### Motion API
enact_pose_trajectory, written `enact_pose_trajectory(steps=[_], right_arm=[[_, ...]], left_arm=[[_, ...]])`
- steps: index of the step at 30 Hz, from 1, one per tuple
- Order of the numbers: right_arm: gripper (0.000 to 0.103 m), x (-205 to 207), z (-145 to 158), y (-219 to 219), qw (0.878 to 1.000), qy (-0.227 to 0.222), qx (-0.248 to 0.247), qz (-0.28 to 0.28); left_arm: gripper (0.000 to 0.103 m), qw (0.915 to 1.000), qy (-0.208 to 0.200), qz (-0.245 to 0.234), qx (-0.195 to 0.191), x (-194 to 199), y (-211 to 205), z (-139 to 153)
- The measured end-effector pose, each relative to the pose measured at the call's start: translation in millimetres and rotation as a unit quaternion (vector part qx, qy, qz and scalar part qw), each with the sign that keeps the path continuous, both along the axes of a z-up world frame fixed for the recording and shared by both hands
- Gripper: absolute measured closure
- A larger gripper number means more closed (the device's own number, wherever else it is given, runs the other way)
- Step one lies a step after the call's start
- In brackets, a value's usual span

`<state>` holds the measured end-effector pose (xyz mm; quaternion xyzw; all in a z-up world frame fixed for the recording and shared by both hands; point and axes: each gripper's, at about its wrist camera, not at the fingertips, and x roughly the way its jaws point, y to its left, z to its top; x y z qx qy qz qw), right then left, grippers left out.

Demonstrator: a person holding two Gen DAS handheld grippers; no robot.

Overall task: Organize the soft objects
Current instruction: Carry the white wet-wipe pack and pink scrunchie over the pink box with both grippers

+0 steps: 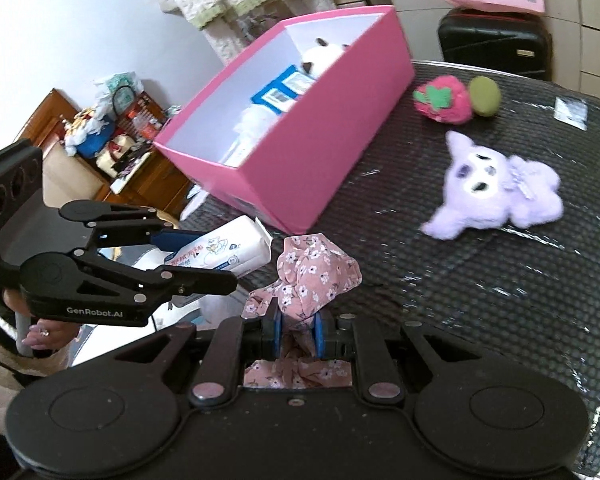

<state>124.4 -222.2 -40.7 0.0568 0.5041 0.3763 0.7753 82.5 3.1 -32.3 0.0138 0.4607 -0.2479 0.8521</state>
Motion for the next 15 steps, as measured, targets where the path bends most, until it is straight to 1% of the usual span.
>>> enact_pose_trajectory(steps=[6,9,11,15], right_arm=[[0.084,-4,17,24,1.0,-0.005,0.001,0.028],[0.084,-5,28,35,0.999,-0.013,0.002,0.04],[0.084,-6,36,43,0.998,-0.026,0.002,0.05],[0.084,-1,52,57,0.997,-0.053,0.012,0.062]], left_arm=[[0.064,0.9999,0.014,-0.005,-0.007,-6,23,18],[0.064,1.0,0.008,0.003,-0.003,-10,37,29],[0.064,0.9999,-0.003,0.01,-0.003,-13,48,37],[0.064,0.9981,-0.05,0.035,-0.007,-17,68,54]])
